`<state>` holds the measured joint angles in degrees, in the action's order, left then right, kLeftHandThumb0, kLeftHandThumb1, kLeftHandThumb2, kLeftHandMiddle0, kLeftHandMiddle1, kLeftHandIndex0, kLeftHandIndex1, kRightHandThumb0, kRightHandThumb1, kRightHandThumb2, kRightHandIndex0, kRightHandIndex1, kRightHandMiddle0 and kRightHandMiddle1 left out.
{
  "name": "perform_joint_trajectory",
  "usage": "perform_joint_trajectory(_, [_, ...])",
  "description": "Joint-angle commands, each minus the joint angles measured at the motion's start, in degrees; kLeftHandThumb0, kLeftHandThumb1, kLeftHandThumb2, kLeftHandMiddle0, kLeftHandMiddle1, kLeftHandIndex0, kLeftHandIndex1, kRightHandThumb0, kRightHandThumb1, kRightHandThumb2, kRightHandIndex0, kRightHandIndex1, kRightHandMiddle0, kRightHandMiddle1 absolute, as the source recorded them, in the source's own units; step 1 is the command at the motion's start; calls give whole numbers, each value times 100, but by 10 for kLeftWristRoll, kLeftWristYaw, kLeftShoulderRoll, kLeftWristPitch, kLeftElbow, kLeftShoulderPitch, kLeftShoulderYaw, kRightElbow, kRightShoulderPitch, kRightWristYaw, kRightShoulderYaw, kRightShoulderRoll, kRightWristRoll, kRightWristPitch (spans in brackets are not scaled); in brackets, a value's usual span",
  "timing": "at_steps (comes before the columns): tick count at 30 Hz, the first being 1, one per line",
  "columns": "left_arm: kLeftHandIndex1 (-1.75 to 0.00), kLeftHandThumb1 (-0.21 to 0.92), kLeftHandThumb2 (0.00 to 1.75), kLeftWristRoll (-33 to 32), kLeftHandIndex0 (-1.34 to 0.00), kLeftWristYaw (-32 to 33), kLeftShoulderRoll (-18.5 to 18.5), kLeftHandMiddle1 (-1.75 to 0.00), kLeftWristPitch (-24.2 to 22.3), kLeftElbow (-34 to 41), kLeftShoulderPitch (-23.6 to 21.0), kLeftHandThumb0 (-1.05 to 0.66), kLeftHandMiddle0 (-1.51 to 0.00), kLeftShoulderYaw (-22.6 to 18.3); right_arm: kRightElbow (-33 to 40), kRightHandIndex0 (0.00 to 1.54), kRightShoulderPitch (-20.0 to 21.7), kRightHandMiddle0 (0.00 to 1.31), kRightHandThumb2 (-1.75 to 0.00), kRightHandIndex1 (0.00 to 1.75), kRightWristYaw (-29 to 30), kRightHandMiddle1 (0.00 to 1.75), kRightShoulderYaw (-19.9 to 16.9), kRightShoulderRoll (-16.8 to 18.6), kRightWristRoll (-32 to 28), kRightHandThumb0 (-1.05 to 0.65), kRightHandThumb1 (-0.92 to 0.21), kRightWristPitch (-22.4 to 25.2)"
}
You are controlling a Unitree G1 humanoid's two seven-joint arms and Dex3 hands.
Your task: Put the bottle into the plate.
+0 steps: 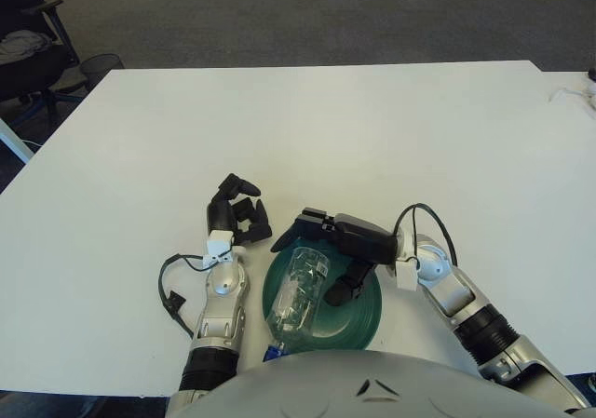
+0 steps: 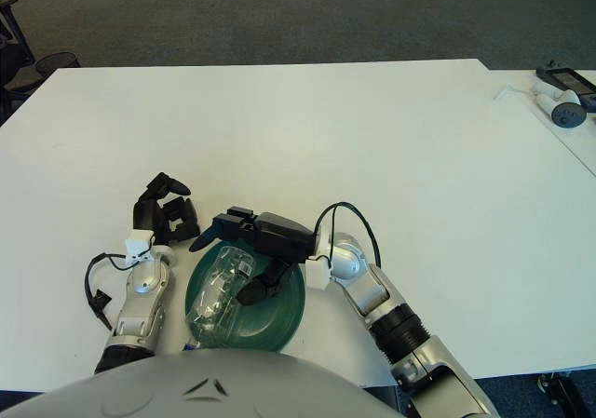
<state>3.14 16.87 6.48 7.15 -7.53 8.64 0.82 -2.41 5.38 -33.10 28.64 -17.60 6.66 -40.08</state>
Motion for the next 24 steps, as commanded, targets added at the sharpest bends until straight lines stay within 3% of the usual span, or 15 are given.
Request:
perform_joint_trajectory(1, [-175,15,152,-11,-75,-2,17,-175,-22,-13,16,-54,-130,-6,-3,3,4,0,-71,98,-5,89,-3,2,-15,-85,-92,10])
perform_joint_trajectory(16, [-175,15,152,-17,-74,-3,15,-175,-3,-24,13,-54,-131,-11,-11,7,8,0,-72,95,-5,91,-13,14,-37,-86,-92,29])
perform_joint_trajectory(20, [-175,14,154,-5,-76,7,14,-175,5,-26,12,-55,-131,-9,-15,5,43,0,-65,93,-33,90,-54,0,-112,-83,-92,60])
perform_joint_trajectory(24, [-175,13,155,-1,-76,5,13,-175,12,-19,16,-55,-131,-6,-17,4,43,0,-55,96,-21,97,-103,28,-188,-82,-92,96])
